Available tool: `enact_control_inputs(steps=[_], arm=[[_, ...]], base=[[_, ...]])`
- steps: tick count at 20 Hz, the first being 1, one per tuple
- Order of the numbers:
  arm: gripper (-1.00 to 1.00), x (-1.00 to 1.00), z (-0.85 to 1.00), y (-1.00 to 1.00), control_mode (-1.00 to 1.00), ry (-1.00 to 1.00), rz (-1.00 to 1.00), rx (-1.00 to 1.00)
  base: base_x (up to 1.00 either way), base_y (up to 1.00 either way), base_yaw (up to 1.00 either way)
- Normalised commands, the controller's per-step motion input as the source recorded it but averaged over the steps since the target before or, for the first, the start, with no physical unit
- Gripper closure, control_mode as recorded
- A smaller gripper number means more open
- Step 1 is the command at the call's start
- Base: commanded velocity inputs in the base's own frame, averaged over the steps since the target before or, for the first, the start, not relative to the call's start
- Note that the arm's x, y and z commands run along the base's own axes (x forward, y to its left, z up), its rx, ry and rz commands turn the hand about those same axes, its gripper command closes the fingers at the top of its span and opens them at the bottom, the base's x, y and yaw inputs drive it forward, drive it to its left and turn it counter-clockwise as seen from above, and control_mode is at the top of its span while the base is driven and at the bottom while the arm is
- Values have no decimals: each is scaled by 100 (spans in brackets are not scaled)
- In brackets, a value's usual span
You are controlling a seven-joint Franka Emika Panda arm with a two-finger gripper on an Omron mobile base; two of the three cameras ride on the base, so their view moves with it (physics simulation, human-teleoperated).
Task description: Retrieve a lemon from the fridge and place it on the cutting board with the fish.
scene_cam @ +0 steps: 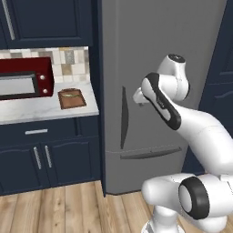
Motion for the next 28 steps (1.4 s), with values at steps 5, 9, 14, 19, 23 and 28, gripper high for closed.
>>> enact_control_inputs(steps=[5, 9, 14, 19, 23, 28], arm=[[-100, 59, -22, 17, -100, -8, 4, -6], [-100, 51, -52, 1, -100, -7, -2, -18], [-100, 58, -24, 0, -100, -16, 0, 0], [-100, 43, -36, 0, -100, -17, 0, -1], [-100, 46, -14, -1, -100, -7, 0, -1], [-100, 39, -7, 0, -100, -1, 0, 0]], base=[[0, 0, 0], [0, 0, 0], [0, 0, 0], [0, 0, 0], [0, 0, 0], [0, 0, 0]])
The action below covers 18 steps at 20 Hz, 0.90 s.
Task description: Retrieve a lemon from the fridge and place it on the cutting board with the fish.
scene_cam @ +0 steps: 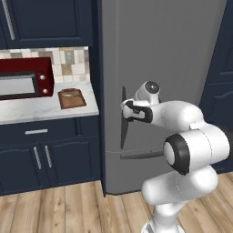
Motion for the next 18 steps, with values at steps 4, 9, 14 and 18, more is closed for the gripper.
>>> enact_control_inputs(steps=[4, 9, 14, 18], arm=[[-100, 50, -7, 0, -100, 0, 0, 0], [-100, 51, -12, 4, -100, 0, 0, 0], [-100, 45, -25, 5, -100, 0, 0, 0], [-100, 42, -28, 1, -100, 0, -1, -1]], base=[[0, 0, 0], [0, 0, 0], [0, 0, 0], [0, 0, 0]])
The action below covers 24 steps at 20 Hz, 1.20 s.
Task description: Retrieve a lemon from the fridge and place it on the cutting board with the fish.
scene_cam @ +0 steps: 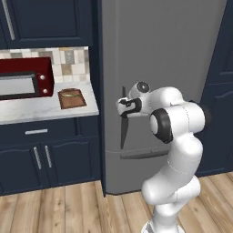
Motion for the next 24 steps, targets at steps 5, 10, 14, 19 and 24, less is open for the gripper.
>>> enact_control_inputs(steps=[5, 10, 14, 19, 24], arm=[[-100, 33, -28, 4, -100, 0, -2, 0], [-100, 28, -16, 19, -100, 0, -3, 0], [-100, 36, -6, 12, -100, 0, -1, 0], [-100, 47, -9, 11, -100, 0, 0, 0], [100, 48, -19, 16, -100, -7, 0, 0]], base=[[0, 0, 0], [0, 0, 0], [0, 0, 0], [0, 0, 0], [0, 0, 0]])
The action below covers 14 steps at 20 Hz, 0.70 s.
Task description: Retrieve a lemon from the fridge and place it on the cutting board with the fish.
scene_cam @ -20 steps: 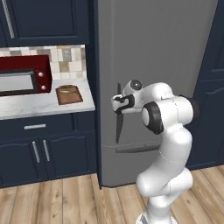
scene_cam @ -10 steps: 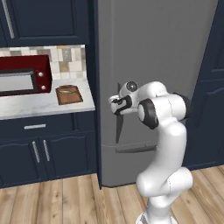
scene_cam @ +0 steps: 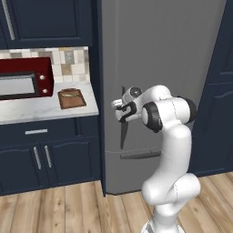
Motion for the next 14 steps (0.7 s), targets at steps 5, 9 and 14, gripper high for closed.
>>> enact_control_inputs(steps=[5, 9, 14], arm=[[100, 47, -16, 5, -100, -10, 0, 0], [100, 19, -1, 0, -100, -1, 0, 0], [100, -27, 9, 0, -100, 0, 0, 0]], base=[[0, 0, 0], [0, 0, 0], [0, 0, 0]])
